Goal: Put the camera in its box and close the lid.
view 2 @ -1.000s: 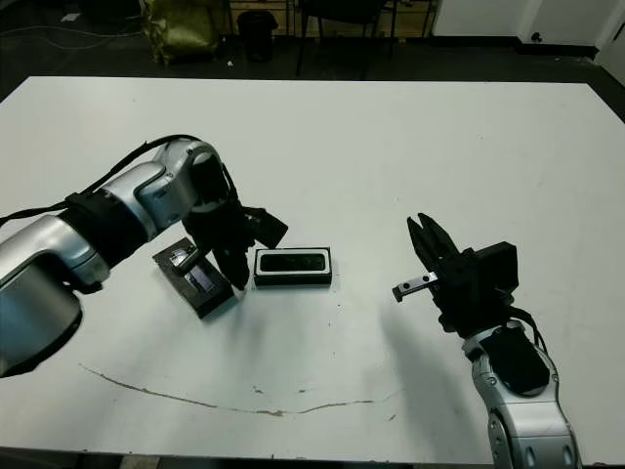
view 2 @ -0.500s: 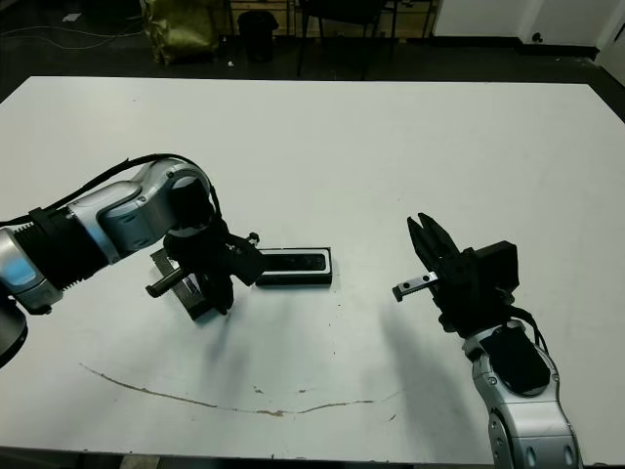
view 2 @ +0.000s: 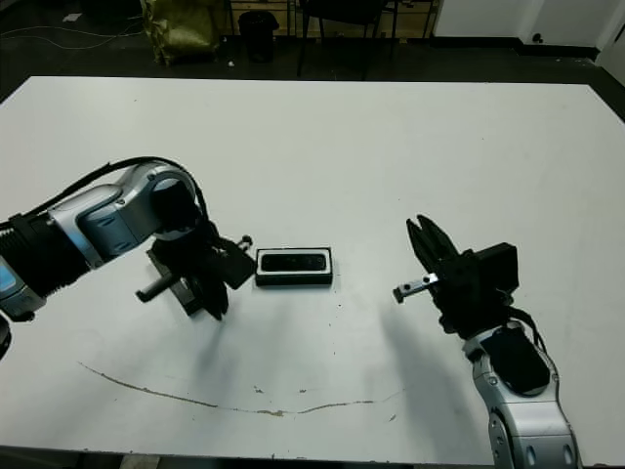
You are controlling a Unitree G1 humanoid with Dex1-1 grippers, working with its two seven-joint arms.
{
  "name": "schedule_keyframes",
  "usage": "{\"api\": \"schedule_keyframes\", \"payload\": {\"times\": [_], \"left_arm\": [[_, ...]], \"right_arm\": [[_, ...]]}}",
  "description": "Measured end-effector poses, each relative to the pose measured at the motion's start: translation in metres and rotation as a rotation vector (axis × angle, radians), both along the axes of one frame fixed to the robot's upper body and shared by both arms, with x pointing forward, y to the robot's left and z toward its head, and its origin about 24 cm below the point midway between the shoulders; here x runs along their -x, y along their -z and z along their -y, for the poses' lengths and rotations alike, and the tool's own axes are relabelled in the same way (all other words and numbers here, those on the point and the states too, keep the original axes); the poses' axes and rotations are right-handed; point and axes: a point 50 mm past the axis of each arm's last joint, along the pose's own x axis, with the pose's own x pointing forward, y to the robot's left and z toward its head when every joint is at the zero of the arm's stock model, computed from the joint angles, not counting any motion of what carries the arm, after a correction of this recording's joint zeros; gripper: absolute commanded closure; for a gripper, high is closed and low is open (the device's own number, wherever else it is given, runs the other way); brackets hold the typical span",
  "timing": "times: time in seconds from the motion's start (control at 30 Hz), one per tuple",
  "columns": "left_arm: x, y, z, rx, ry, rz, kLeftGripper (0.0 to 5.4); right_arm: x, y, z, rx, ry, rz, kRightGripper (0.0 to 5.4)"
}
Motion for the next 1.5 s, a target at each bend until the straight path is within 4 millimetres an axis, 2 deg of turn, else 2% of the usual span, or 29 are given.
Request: {"api": "schedule_keyframes", "payload": {"times": [0.23,0.37,0.43,0.6,0.73,0.87,1.1,1.33,1.5], "left_arm": [[0.015,-0.007,0.017,-0.006,0.080,-0.146,5.34],[0.019,-0.024,0.024,0.033,0.109,-0.164,5.40],[0.018,-0.035,0.025,0.067,0.065,-0.192,5.40],[0.004,-0.079,0.020,0.245,-0.019,-0.041,5.40],[-0.021,-0.092,0.000,0.335,-0.201,0.111,5.40],[-0.041,-0.089,-0.013,0.379,-0.293,0.264,5.40],[-0.061,-0.065,-0.023,0.341,-0.370,0.426,5.40],[-0.063,-0.026,-0.028,0.381,-0.426,0.477,5.40],[-0.063,-0.014,-0.031,0.383,-0.455,0.457,5.40]], "right_arm": [[0.000,0.000,0.000,0.004,0.001,0.004,5.40],[0.000,0.001,0.000,0.004,0.004,-0.004,5.40],[0.000,0.001,0.001,0.003,0.007,-0.011,5.40],[0.000,0.002,0.000,0.003,0.006,-0.013,5.40],[0.000,0.002,0.000,0.006,0.008,-0.014,5.40],[0.000,0.002,0.000,0.006,0.008,-0.014,5.40],[0.000,0.002,0.000,0.007,0.006,-0.013,5.40],[0.000,0.003,0.001,0.005,-0.002,-0.001,5.40],[-0.001,0.004,0.001,0.004,-0.002,-0.006,5.40]]}}
